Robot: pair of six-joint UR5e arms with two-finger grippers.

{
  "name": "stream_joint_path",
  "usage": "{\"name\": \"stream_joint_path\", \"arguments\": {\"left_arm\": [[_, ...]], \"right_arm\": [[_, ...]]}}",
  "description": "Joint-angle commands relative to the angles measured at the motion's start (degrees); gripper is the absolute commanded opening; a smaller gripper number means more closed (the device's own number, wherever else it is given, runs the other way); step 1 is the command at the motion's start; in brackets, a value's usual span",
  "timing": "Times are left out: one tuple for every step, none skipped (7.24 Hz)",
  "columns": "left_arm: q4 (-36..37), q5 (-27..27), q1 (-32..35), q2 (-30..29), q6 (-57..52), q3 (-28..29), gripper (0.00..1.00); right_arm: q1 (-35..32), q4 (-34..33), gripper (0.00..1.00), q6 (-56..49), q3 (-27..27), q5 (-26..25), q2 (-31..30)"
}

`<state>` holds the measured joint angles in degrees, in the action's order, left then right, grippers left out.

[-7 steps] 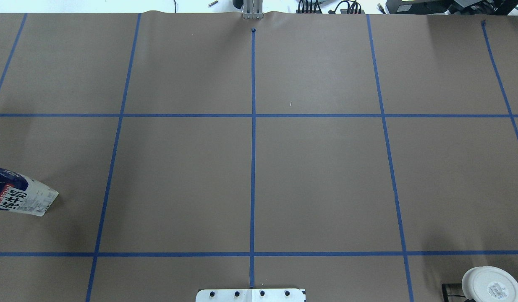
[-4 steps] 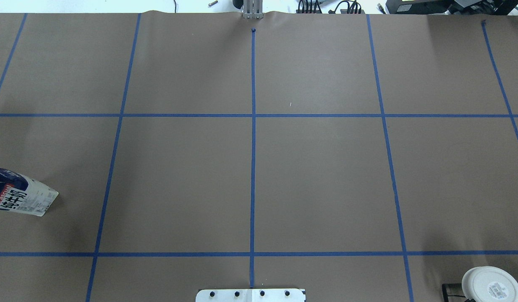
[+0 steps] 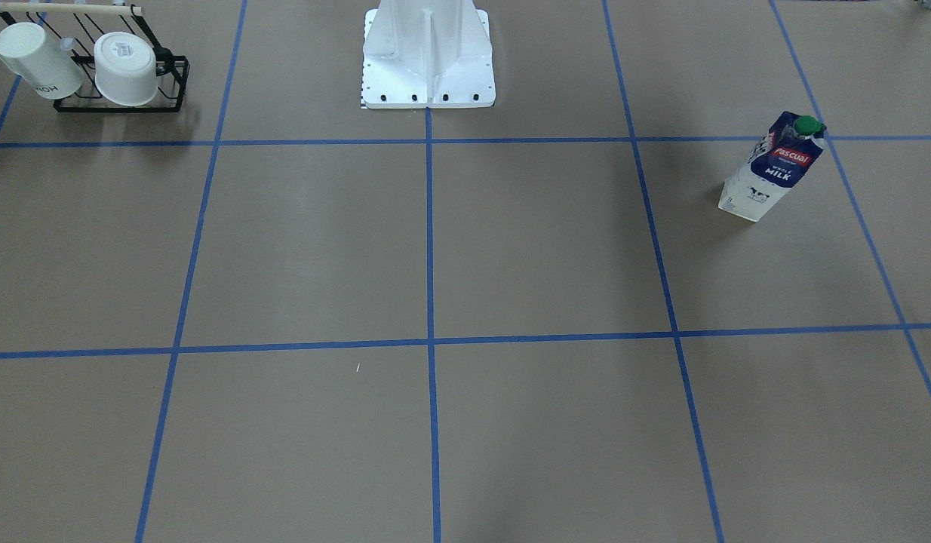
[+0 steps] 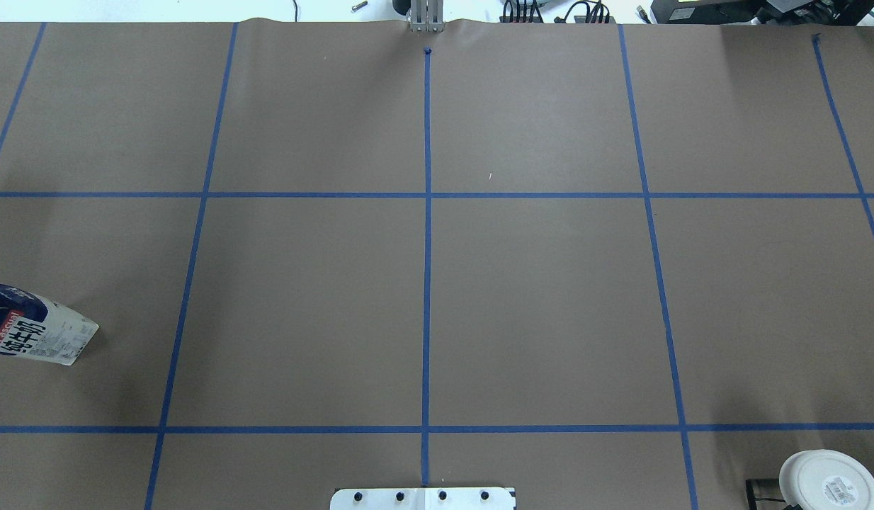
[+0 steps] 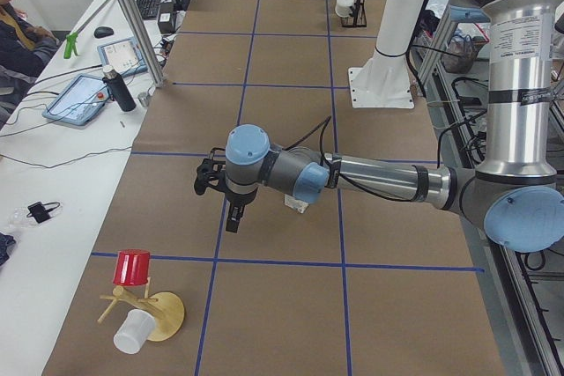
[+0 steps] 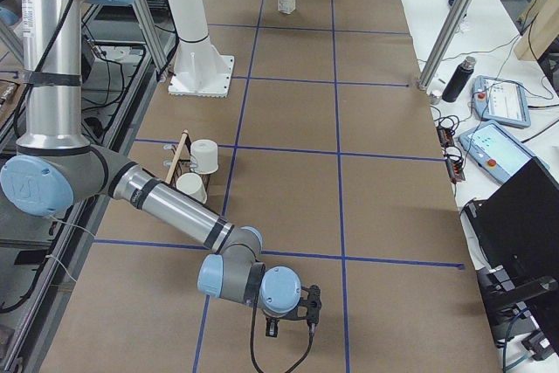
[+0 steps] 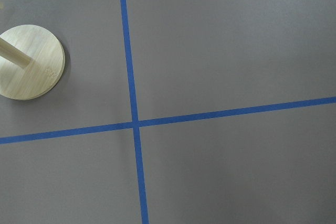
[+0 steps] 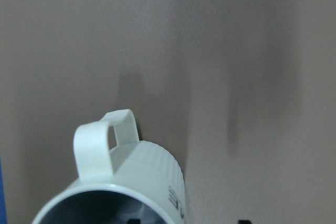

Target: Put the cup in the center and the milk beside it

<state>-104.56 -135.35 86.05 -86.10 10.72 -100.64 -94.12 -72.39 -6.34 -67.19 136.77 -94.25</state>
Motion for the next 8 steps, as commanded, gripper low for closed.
{"name": "stream_joint_path", "arguments": {"left_arm": [[0.0,0.0,0.0,0.0,0.0,0.0,0.98],[0.0,0.0,0.0,0.1,0.0,0.0,0.98],[0.0,0.0,0.1,0.1,0.0,-0.1,0.98],[0.0,-0.1,0.1,0.1,0.0,-0.1,0.98],[0.0,-0.1,0.1,0.1,0.0,-0.3,0.98],[0.0,-0.1,0.0,0.0,0.0,-0.1,0.98],[0.0,-0.1,0.0,-0.1,0.1,-0.1,0.98],[0.0,-0.1,0.0,-0.3,0.1,0.0,0.98]], "right_arm": [[1.0,0.1,0.00,0.0,-0.1,0.0,0.2],[1.0,0.2,0.00,0.3,-0.7,0.3,1.4],[0.7,-1.2,0.00,0.4,-7.3,1.2,1.0],[1.0,-10.7,0.00,1.6,-16.0,1.2,2.0],[5.0,-22.5,0.00,7.6,-24.8,1.3,6.9],[12.9,-25.8,0.00,19.3,-29.9,1.7,11.6],[22.5,-25.2,0.00,35.9,-30.7,1.1,18.9],[29.9,-23.9,0.00,49.1,-30.2,-0.8,27.1]]}}
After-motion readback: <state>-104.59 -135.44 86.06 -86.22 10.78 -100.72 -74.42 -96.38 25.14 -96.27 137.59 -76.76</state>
